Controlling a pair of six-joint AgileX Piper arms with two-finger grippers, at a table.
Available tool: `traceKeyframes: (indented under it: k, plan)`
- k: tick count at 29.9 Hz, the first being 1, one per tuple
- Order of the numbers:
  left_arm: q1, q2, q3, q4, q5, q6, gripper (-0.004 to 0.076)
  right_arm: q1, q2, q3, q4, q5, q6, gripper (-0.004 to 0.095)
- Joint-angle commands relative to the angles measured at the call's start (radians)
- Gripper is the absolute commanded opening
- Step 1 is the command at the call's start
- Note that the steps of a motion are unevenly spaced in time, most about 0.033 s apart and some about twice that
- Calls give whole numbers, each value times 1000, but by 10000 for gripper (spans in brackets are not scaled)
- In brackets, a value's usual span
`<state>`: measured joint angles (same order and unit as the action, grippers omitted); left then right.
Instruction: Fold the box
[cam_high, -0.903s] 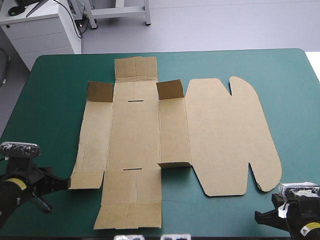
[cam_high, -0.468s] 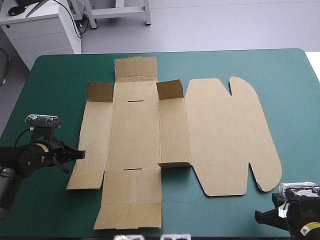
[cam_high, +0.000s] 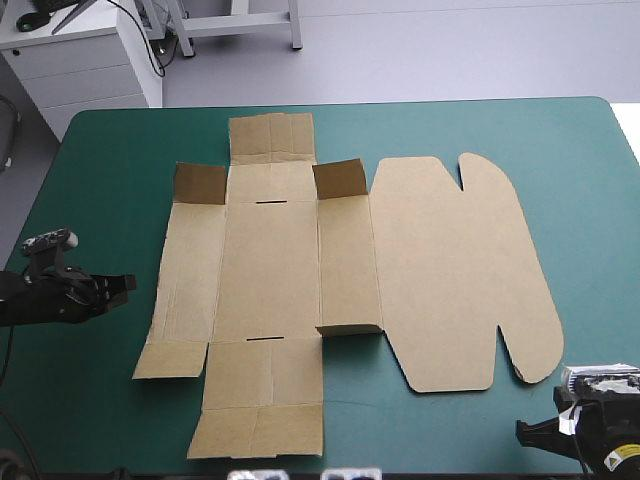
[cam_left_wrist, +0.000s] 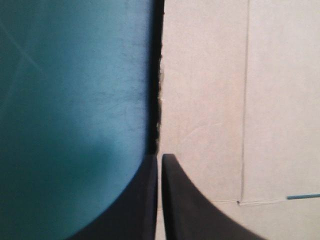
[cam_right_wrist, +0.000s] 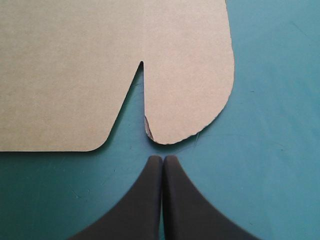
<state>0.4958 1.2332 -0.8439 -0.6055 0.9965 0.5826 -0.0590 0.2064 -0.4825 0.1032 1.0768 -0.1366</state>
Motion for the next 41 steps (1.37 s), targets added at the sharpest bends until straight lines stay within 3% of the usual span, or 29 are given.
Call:
traceKeyframes:
  k: [1,8,17,20,26,41]
  plan:
    - [132,68,-32,-272,110,175,15,1,14,-26,-19,-62,0,-14]
    - [169,191,-30,-304,213,254,14,1,14,-26,-19,-62,0,-14]
    - [167,215,-30,-304,185,294,28,1,14,-22,-19,-68,0,-14]
    - [167,215,-26,-304,168,294,104,1,14,-22,-19,-68,0,-14]
    - [139,249,-21,-305,163,285,352,1,14,-22,-19,-68,0,-14]
    - [-24,428,-21,-268,130,271,330,1,14,-22,-10,-68,5,-14]
